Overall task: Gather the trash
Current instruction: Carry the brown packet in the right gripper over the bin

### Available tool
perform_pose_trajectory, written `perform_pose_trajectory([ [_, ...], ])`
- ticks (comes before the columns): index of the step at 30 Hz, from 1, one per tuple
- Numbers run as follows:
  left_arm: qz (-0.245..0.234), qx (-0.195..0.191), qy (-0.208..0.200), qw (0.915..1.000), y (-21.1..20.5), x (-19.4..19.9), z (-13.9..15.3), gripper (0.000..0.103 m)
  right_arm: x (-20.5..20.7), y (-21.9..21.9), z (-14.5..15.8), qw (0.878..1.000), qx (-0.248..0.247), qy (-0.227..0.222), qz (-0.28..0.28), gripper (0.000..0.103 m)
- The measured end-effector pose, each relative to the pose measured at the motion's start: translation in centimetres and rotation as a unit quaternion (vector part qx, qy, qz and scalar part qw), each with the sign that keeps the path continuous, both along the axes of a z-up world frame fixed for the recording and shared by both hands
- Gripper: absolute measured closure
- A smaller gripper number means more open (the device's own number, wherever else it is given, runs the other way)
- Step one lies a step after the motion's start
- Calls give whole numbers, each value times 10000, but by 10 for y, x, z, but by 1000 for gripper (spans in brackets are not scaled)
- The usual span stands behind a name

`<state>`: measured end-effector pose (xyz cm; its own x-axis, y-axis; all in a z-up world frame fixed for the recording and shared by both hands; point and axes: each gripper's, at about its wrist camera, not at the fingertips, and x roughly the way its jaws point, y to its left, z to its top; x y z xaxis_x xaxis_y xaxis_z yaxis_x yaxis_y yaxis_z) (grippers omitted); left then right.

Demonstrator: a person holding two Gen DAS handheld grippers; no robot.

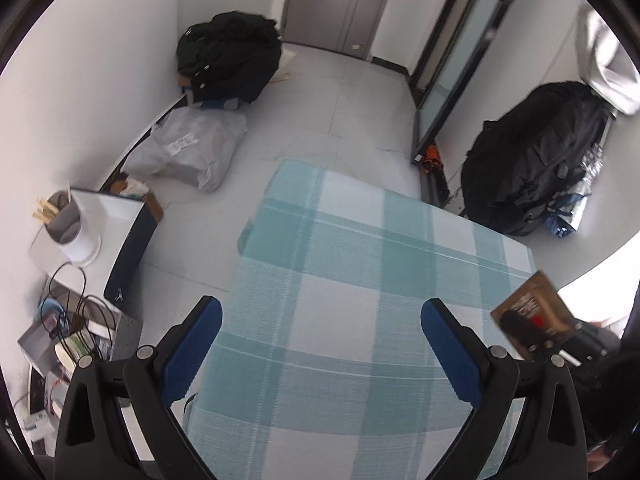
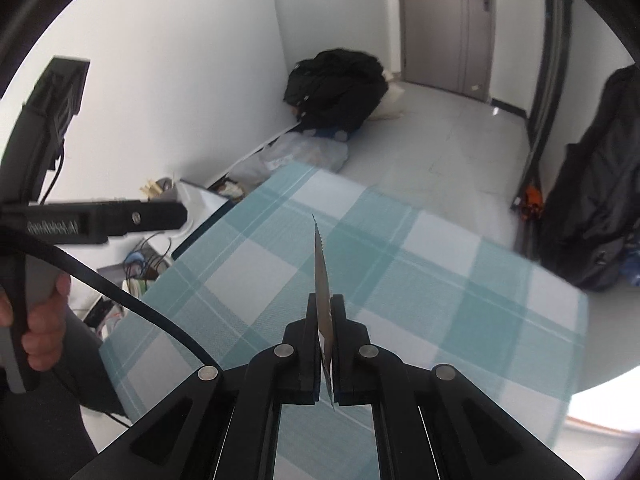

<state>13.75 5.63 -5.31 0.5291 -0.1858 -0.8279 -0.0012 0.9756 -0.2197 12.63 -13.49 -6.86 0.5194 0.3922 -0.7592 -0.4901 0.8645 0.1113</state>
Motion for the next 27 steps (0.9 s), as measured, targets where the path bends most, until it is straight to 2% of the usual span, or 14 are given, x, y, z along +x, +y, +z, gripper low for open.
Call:
perform_pose_trajectory([
  [6, -369, 126, -250, 9989, -40, -6, 19, 5, -20, -60, 42, 9973, 335, -218, -611, 100],
  [10, -646, 78, -491, 9967, -71, -12, 37, 5, -38, -100, 68, 9936, 409, -483, -940, 100],
  [14, -1040, 191, -711, 9918, -110, -23, 55, 5, -59, -147, 93, 9874, 452, -733, -1328, 100],
  [18, -1442, 146, -912, 9852, -152, -36, 73, 5, -81, -192, 115, 9790, 436, -990, -1727, 100],
  [22, -1821, 207, -1046, 9775, -195, -46, 84, 5, -107, -231, 127, 9714, 329, -1155, -2049, 100],
  [27, -2222, 192, -1006, 9696, -243, -52, 84, 5, -128, -279, 127, 9605, 343, -1117, -2527, 100],
])
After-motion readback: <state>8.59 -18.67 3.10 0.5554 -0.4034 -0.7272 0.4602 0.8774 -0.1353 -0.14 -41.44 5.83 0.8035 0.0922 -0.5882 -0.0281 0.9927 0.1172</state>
